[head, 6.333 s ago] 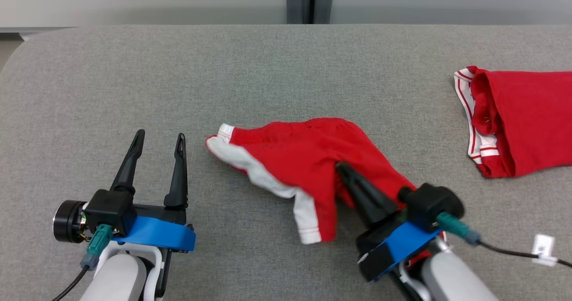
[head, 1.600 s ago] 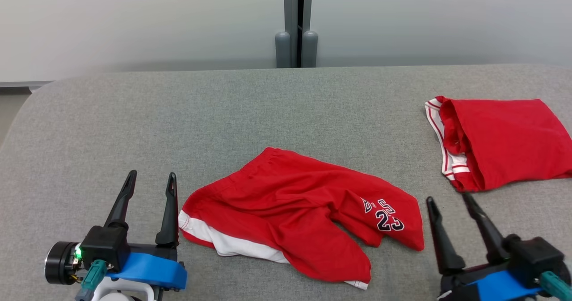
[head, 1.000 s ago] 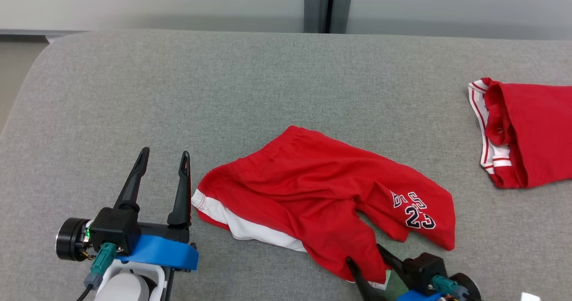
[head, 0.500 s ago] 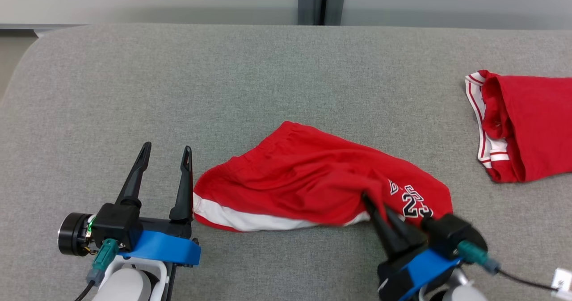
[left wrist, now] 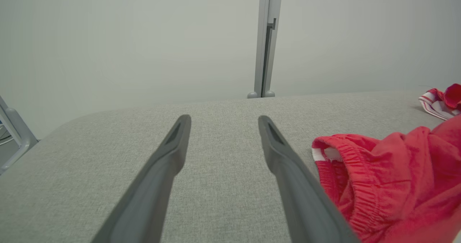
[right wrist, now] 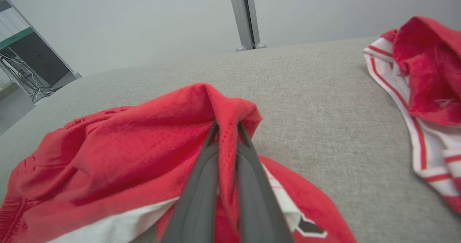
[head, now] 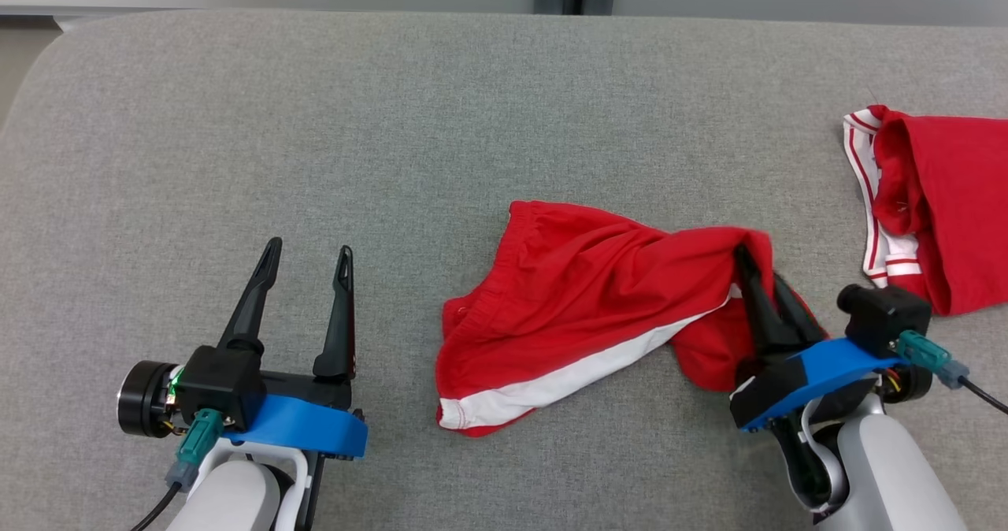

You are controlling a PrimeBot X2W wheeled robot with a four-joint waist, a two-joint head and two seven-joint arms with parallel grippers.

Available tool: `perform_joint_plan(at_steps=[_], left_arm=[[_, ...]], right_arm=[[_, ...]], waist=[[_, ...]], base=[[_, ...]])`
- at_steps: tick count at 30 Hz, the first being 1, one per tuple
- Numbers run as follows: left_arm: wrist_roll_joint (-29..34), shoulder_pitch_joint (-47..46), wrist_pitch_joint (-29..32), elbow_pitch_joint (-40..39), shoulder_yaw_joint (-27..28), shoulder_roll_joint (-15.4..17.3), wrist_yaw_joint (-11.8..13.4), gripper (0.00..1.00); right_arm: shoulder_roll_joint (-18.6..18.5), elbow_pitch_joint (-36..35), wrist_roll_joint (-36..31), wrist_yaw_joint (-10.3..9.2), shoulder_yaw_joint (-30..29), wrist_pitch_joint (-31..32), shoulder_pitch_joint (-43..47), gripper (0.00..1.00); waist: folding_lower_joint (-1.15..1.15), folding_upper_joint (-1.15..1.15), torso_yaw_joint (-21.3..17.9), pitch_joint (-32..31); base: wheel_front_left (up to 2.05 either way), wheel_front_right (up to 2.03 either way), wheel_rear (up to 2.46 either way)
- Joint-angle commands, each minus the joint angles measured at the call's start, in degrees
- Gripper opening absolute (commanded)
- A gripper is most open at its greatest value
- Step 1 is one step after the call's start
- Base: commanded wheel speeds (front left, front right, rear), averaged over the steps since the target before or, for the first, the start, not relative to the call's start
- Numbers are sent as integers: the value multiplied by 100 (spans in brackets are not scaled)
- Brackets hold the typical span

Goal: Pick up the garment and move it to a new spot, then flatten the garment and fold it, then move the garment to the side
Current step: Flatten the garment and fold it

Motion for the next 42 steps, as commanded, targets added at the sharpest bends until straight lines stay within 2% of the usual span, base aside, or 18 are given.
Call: perform_joint_plan(at_steps=[1, 7, 12, 23, 35, 38, 42], left_arm=[[34, -117, -33, 28, 6, -20, -38, 100], [39, -68, -45, 63, 38, -37, -4, 100], [78, 3, -46, 61, 84, -20, 26, 100], [92, 328, -47, -8, 174, 75, 168, 100], [102, 489, 70, -171, 128, 196, 258, 100], [103, 454, 223, -236, 9, 218, 155, 100], [-83, 613, 807, -288, -404, 153, -161, 100]], right_arm=[[15, 76, -14, 3, -58, -193, -154, 100], [-225, -237, -323, 3, -161, -775, 72, 100], [-389, -919, -633, 3, -455, -948, 525, 100], [-112, -2137, -889, 2, -694, -639, 1803, 100], [42, -2461, -860, 3, -646, -415, 2076, 100], [48, -2455, -858, 2, -657, -391, 2073, 100], [61, -2397, -834, 2, -617, -315, 2119, 100]], waist=[[-1, -1, 10, 5], [-1, -1, -42, -48], [-1, -1, -119, -136], [-1, -1, -305, -496], [-1, -1, -388, -633], [-1, -1, -366, -628], [-1, -1, -319, -580]], base=[[0, 0, 0], [0, 0, 0], [0, 0, 0], [0, 0, 0], [0, 0, 0], [0, 0, 0], [0, 0, 0]])
